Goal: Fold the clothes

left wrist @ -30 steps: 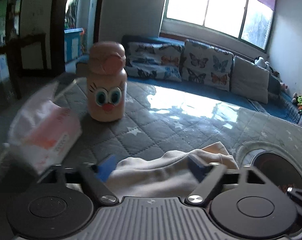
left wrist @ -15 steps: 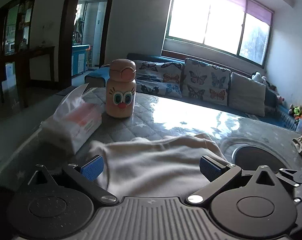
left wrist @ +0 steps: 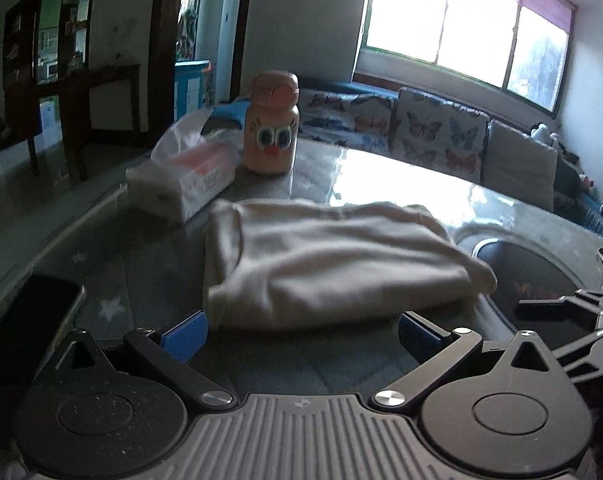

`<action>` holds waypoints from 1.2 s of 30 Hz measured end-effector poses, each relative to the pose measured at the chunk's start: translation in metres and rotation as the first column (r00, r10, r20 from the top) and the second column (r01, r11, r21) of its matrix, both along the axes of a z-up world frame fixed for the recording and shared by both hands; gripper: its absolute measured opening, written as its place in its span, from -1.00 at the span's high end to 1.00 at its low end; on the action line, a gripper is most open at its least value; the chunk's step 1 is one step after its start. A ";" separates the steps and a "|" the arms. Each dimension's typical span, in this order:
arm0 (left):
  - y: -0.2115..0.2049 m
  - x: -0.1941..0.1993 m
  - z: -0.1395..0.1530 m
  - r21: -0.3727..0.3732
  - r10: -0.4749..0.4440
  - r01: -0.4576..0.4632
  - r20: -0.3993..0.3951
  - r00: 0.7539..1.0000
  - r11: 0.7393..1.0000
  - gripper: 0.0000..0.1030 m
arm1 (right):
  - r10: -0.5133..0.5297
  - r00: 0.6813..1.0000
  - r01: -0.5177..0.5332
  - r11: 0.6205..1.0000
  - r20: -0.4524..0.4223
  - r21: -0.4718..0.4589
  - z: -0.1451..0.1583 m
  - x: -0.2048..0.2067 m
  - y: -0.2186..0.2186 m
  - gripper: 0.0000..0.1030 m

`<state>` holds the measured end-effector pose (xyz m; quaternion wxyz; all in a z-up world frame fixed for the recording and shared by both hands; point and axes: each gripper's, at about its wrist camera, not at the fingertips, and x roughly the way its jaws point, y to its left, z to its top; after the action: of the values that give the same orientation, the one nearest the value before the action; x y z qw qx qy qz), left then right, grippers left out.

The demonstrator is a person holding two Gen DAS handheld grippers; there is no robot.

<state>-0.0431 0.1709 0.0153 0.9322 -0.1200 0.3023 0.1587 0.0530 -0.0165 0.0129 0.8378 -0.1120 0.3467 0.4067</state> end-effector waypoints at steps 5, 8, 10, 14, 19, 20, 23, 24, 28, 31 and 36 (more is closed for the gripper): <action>-0.007 -0.005 -0.003 0.005 0.015 -0.015 -0.017 1.000 1.000 -1.00 | -0.008 1.000 0.008 1.000 0.005 -0.009 0.000 -0.004 -0.004 -1.00; -0.010 -0.007 -0.004 0.005 0.018 -0.018 -0.028 0.999 1.000 -1.00 | -0.014 1.000 0.014 1.000 0.008 -0.014 0.000 -0.006 -0.006 -1.00; -0.012 -0.007 -0.005 0.006 0.020 -0.020 -0.035 0.999 1.000 -1.00 | -0.021 1.000 0.021 1.000 0.007 -0.016 -0.001 -0.007 -0.007 -1.00; -0.015 -0.009 -0.007 0.006 0.025 -0.025 -0.049 0.998 1.000 -1.00 | -0.028 1.000 0.028 0.999 0.002 -0.026 -0.005 -0.010 -0.009 -1.00; -0.021 -0.011 -0.009 0.014 0.026 -0.025 -0.058 0.998 1.000 -1.00 | -0.034 0.999 0.034 0.999 -0.005 -0.034 -0.009 -0.011 -0.013 -1.00; -0.022 -0.011 -0.009 0.019 0.026 -0.025 -0.059 0.998 1.000 -1.00 | -0.036 0.999 0.035 0.999 -0.006 -0.035 -0.009 -0.011 -0.014 -1.00; -0.023 -0.011 -0.011 0.019 0.027 -0.026 -0.062 0.998 0.999 -1.00 | -0.039 0.999 0.038 0.999 -0.009 -0.038 -0.011 -0.012 -0.015 -1.00; -0.023 -0.011 -0.011 0.019 0.028 -0.027 -0.064 0.998 0.999 -1.00 | -0.039 0.999 0.039 0.999 -0.010 -0.038 -0.012 -0.013 -0.015 -1.00; -0.025 -0.011 -0.011 0.021 0.032 -0.030 -0.067 0.997 0.999 -1.00 | -0.038 0.999 0.038 0.998 -0.012 -0.040 -0.012 -0.014 -0.016 -1.00; -0.026 -0.011 -0.011 0.021 0.033 -0.032 -0.068 0.997 0.999 -1.00 | -0.036 0.999 0.035 0.999 -0.015 -0.040 -0.013 -0.016 -0.017 -1.00; -0.028 -0.011 -0.013 0.019 0.033 -0.032 -0.075 0.997 0.999 -1.00 | -0.038 0.999 0.037 0.999 -0.015 -0.039 -0.012 -0.017 -0.019 -1.00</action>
<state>-0.0545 0.1430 0.0023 0.9186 -0.1105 0.3337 0.1808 0.0360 -0.0356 0.0006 0.8402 -0.1184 0.3630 0.3851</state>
